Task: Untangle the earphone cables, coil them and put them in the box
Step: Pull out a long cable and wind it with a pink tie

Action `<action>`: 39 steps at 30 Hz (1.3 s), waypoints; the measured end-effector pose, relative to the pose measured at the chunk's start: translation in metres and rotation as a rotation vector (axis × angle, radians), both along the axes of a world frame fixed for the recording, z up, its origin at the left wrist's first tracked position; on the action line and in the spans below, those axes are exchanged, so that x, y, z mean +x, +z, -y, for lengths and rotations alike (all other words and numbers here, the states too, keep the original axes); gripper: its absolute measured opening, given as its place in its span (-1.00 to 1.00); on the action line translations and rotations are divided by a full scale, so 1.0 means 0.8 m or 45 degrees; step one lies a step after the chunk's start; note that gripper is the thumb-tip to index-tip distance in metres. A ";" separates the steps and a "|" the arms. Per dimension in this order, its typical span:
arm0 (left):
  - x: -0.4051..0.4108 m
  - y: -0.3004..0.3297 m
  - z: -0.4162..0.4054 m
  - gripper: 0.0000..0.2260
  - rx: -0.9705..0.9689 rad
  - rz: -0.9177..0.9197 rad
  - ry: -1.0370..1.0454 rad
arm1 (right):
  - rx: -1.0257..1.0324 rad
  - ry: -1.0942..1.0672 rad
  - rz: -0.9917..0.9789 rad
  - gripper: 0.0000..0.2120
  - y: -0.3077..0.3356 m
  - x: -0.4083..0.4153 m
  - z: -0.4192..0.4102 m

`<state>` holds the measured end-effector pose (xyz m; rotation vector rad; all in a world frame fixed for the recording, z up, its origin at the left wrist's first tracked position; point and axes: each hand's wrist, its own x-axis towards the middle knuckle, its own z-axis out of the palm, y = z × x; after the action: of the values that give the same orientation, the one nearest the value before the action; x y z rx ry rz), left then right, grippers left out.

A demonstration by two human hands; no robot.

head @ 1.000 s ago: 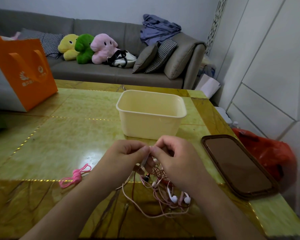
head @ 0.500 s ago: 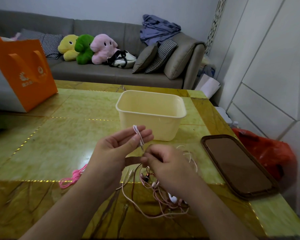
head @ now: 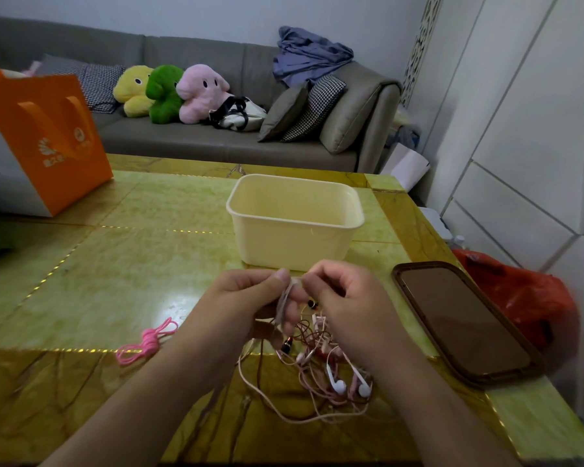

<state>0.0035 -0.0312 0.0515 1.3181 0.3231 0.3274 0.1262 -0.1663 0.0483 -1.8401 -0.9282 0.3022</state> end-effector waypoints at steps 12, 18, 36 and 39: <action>0.003 -0.011 -0.016 -0.64 0.620 -0.145 0.155 | -0.082 0.167 0.035 -0.77 0.003 -0.014 -0.002; -0.004 0.003 -0.007 -0.63 0.068 -0.025 -0.021 | 0.053 0.049 -0.001 -0.72 0.003 -0.001 -0.001; 0.000 -0.010 -0.010 -0.51 0.557 -0.177 0.033 | 0.055 0.120 0.052 -0.81 0.006 -0.007 0.002; -0.001 -0.003 -0.005 -0.55 0.242 -0.138 -0.010 | 0.065 0.007 -0.014 -0.77 0.003 0.001 0.001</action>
<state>0.0028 -0.0269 0.0489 1.5273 0.3849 0.2861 0.1268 -0.1675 0.0504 -1.7878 -0.9256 0.2887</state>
